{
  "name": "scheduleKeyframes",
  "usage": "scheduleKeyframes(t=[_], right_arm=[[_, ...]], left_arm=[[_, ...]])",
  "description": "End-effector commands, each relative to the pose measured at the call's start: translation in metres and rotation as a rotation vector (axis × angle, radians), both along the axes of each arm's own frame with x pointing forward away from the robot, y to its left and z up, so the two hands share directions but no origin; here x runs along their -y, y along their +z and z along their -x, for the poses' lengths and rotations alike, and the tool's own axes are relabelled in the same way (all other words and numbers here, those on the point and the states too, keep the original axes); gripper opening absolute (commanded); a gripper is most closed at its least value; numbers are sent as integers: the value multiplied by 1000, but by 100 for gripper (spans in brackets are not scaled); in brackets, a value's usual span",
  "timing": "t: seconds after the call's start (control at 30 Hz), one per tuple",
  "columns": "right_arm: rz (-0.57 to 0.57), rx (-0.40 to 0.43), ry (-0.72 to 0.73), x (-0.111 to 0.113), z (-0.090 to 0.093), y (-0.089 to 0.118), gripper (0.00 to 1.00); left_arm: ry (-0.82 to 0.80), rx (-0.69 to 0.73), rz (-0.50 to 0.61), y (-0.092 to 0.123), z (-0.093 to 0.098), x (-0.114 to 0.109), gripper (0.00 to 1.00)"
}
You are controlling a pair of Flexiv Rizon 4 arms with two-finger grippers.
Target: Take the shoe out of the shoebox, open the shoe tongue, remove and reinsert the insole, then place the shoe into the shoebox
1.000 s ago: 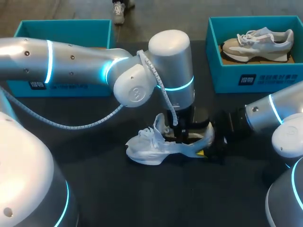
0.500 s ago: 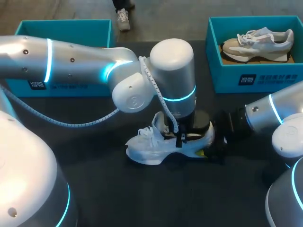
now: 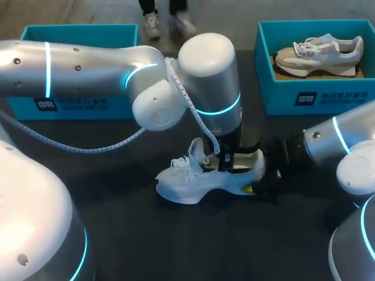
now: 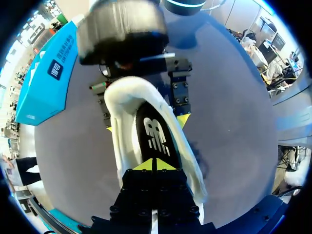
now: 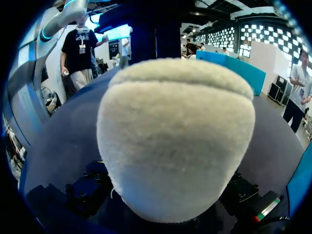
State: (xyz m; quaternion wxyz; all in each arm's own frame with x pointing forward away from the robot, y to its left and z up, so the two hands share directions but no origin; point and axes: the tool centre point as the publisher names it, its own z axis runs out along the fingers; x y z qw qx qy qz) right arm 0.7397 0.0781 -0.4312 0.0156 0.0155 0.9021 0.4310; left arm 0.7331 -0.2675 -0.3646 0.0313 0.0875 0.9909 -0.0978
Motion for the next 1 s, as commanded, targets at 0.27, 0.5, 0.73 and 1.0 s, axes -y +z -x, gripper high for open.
scheduleKeyframes(t=[0.27,0.5,0.73,1.0], right_arm=[[4,0,-1,-2,-1,-7,0],[4,0,-1,-2,-1,-7,0],[4,0,-1,-2,-1,-7,0],[4,0,-1,-2,-1,-7,0]], left_arm=[[1,-14,49,10,2,-7,0],[-5,-67,69,-11,2,7,11],[-23,-75,52,-27,3,12,26],[-39,-107,59,-33,9,14,34]])
